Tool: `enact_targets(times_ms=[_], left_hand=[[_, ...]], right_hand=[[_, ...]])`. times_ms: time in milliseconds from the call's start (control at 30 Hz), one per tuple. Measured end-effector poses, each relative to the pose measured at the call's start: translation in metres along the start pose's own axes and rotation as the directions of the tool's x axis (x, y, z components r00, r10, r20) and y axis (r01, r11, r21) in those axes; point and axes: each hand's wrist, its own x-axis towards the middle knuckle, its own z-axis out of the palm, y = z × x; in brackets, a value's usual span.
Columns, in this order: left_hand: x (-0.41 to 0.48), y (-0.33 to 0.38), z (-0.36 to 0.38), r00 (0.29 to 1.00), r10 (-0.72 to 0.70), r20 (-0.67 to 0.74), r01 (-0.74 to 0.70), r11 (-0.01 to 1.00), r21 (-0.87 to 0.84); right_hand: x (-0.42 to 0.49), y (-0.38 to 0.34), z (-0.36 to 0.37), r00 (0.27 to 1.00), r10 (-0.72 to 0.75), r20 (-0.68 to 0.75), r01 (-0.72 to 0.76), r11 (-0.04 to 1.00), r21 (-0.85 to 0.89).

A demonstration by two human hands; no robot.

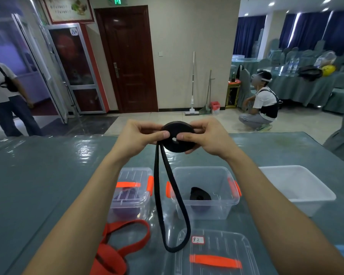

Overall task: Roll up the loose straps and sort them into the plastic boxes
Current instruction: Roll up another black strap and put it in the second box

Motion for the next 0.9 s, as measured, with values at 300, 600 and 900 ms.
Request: enact_targets(times_ms=[300,600,900], left_hand=[[-0.004,-0.033,0.007,0.989,-0.088,-0.122,0.047,0.951,-0.307],[0.005,-0.011,-0.016,0.990,-0.050,0.134,0.006,0.952,0.307],[0.005,-0.010,-0.022,0.962,-0.127,0.243,0.044,0.946,0.321]], right_hand=[[0.006,0.014,0.029,0.983,0.015,-0.180,0.052,0.933,0.357],[0.014,0.009,0.007,0.985,0.069,0.156,-0.028,0.968,-0.250],[0.021,-0.001,0.016,0.942,0.179,0.284,-0.070,0.932,-0.355]])
